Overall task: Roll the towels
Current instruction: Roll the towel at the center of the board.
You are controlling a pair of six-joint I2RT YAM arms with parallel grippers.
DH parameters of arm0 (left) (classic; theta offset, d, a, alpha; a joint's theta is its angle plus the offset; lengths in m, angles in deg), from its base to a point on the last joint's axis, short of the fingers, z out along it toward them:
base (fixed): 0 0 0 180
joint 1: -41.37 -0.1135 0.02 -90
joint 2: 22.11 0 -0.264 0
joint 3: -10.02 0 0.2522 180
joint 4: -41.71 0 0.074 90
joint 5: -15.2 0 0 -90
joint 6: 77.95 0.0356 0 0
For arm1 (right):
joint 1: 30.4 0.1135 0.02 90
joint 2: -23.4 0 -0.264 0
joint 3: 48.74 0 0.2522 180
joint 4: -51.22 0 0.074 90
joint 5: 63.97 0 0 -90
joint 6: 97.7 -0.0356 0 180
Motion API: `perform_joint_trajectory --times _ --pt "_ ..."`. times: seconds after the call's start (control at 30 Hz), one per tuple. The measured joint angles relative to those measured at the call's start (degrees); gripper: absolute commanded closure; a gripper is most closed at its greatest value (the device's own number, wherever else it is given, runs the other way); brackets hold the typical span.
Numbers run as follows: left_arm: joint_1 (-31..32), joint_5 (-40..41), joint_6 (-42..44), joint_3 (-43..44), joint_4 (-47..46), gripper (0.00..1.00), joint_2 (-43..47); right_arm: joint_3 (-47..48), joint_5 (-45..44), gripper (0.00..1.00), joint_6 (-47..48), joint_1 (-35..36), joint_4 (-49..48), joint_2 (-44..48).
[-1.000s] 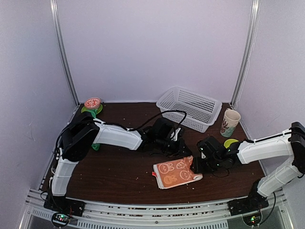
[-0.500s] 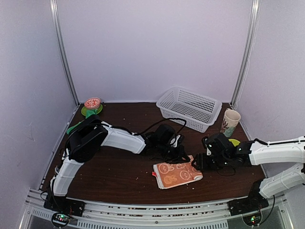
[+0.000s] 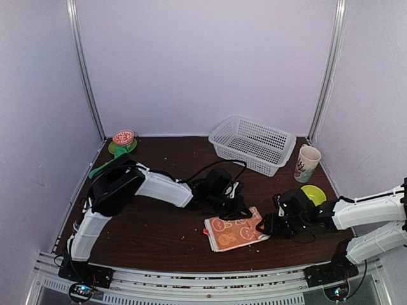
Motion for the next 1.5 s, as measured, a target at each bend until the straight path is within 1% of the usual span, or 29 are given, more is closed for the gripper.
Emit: perform_joint_trajectory --times 0.2,0.3,0.37,0.47,0.57,0.73,0.87,1.07,1.27,1.4,1.5 --pt "0.0 -0.1 -0.6 -0.8 -1.6 0.97 0.0 -0.3 1.6 0.69 -0.9 -0.2 -4.0 -2.7" --pt "0.0 -0.1 -0.7 -1.1 -2.1 0.97 0.0 -0.6 2.0 0.85 -0.9 -0.2 -4.6 -3.1" --pt "0.0 -0.2 -0.8 -1.2 -2.2 0.97 0.0 -0.7 2.1 1.0 -0.5 -0.2 -4.5 -3.1" --pt "0.0 -0.6 -1.0 -1.2 -2.2 0.97 0.0 -0.3 1.6 1.0 0.7 -0.2 -3.2 -2.6" --pt "0.0 -0.9 -1.1 -1.6 -2.2 0.96 0.4 1.3 -0.1 1.0 3.0 -0.2 1.1 -1.1" --pt "0.0 -0.8 -1.3 -3.0 -1.3 0.9 2.8 6.3 -5.6 1.0 7.6 0.7 10.3 0.0" --pt "0.0 -0.6 -1.3 -5.5 -0.6 0.89 6.8 10.0 -10.6 1.0 10.6 2.4 15.9 -0.9" --pt "0.0 0.7 -1.4 -12.2 -1.1 0.89 14.3 15.2 -19.1 1.0 13.0 7.3 22.1 -6.9" --pt "0.0 3.0 -1.6 -21.8 -3.3 0.9 20.8 20.5 -27.6 1.0 13.4 12.1 27.2 -15.4" --pt "0.0 4.6 -2.1 -27.8 -4.8 0.9 23.5 24.7 -33.2 1.0 12.9 15.7 31.7 -20.0" --pt "0.0 5.6 -2.6 -30.6 -5.8 0.9 24.2 28.0 -36.7 1.0 12.3 18.1 35.1 -23.5"
